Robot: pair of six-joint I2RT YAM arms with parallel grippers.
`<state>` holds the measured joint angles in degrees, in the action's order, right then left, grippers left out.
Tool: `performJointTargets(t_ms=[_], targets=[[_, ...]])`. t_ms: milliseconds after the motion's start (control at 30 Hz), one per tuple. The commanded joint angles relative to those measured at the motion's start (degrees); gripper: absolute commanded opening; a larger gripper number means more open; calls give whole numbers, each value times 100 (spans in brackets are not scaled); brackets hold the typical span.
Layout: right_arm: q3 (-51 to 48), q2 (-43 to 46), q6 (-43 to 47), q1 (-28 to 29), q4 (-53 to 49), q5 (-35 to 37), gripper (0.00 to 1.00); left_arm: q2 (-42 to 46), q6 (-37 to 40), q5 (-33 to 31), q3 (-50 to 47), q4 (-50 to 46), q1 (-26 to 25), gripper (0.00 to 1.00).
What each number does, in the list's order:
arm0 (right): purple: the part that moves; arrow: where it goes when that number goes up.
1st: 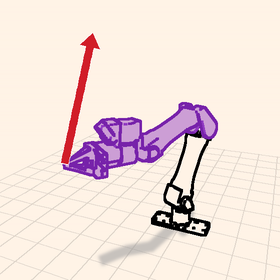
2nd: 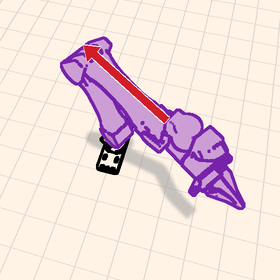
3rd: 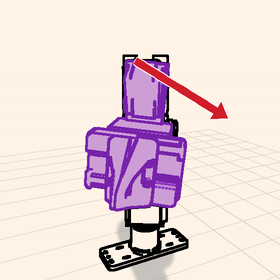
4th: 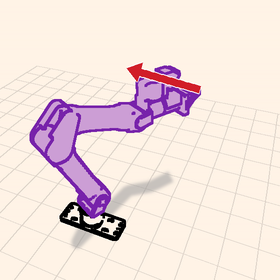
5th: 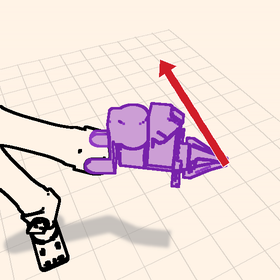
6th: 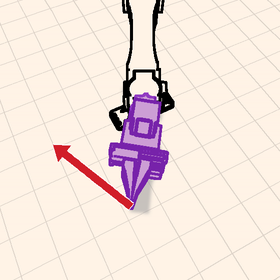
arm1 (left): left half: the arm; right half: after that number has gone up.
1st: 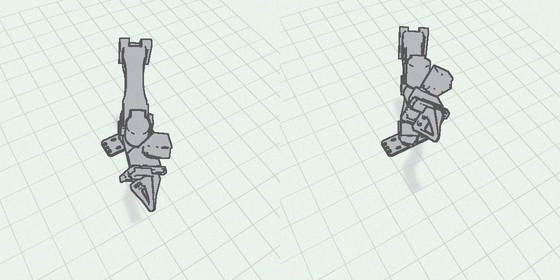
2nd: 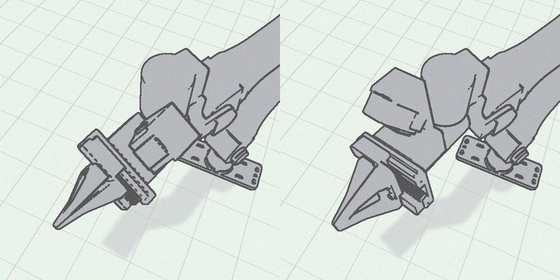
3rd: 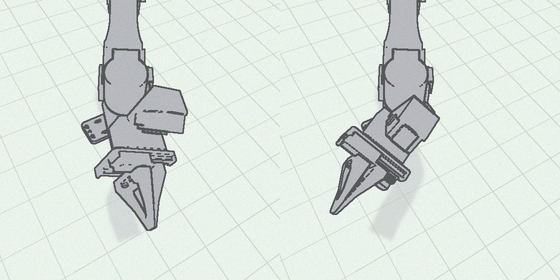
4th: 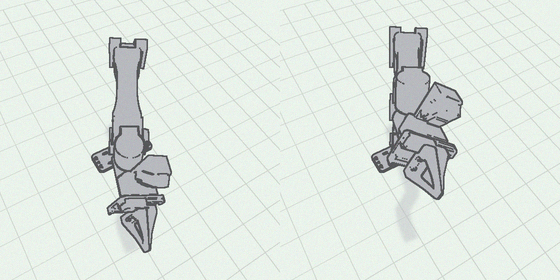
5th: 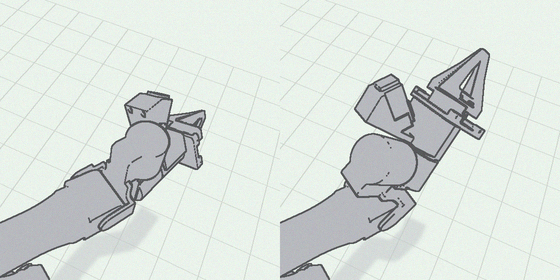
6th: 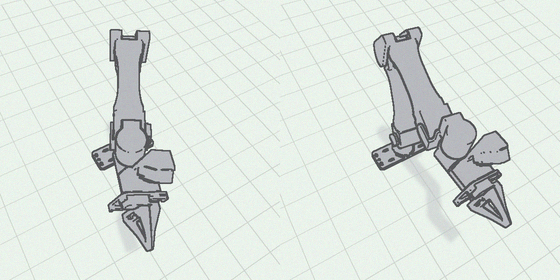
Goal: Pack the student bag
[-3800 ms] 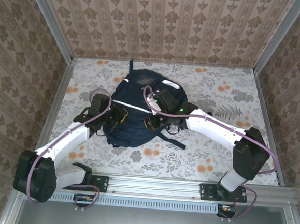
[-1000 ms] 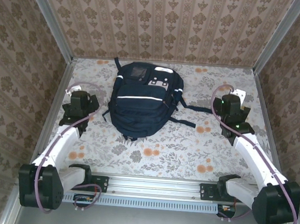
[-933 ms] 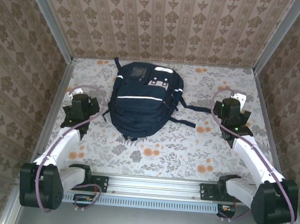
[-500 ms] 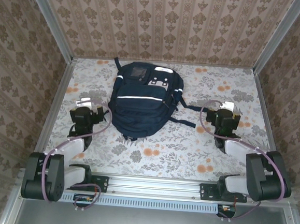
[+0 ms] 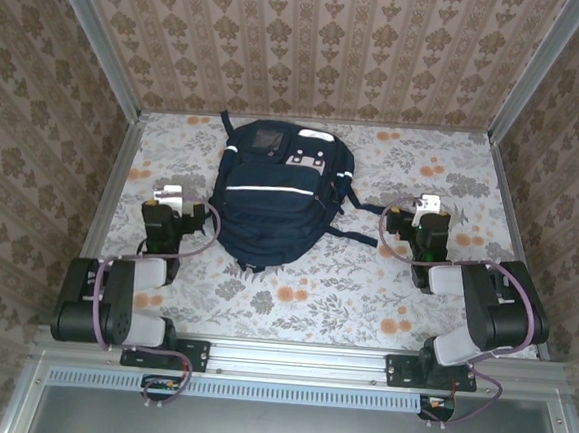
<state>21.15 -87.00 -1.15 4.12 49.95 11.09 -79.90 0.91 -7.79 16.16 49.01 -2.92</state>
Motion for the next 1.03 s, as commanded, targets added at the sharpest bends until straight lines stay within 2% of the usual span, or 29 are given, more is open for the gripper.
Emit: performJointTargets(t_ms=[0, 100, 167, 600, 700, 1000], targets=[[-32, -70, 74, -43, 405, -154, 100, -516, 118, 76, 153, 760, 61, 100], [98, -83, -112, -56, 145, 166, 100, -842, 146, -167, 361, 752, 14, 100], [127, -63, -210, -174, 74, 86, 99, -801, 50, -308, 583, 211, 6, 100], [132, -76, -205, -175, 83, 86, 100, -821, 148, -381, 582, 266, -81, 100], [127, -74, -210, -175, 85, 87, 100, -815, 79, 36, 651, 97, 90, 100], [99, -63, -182, -171, 131, 19, 100, -819, 127, 166, 669, 62, 94, 100]])
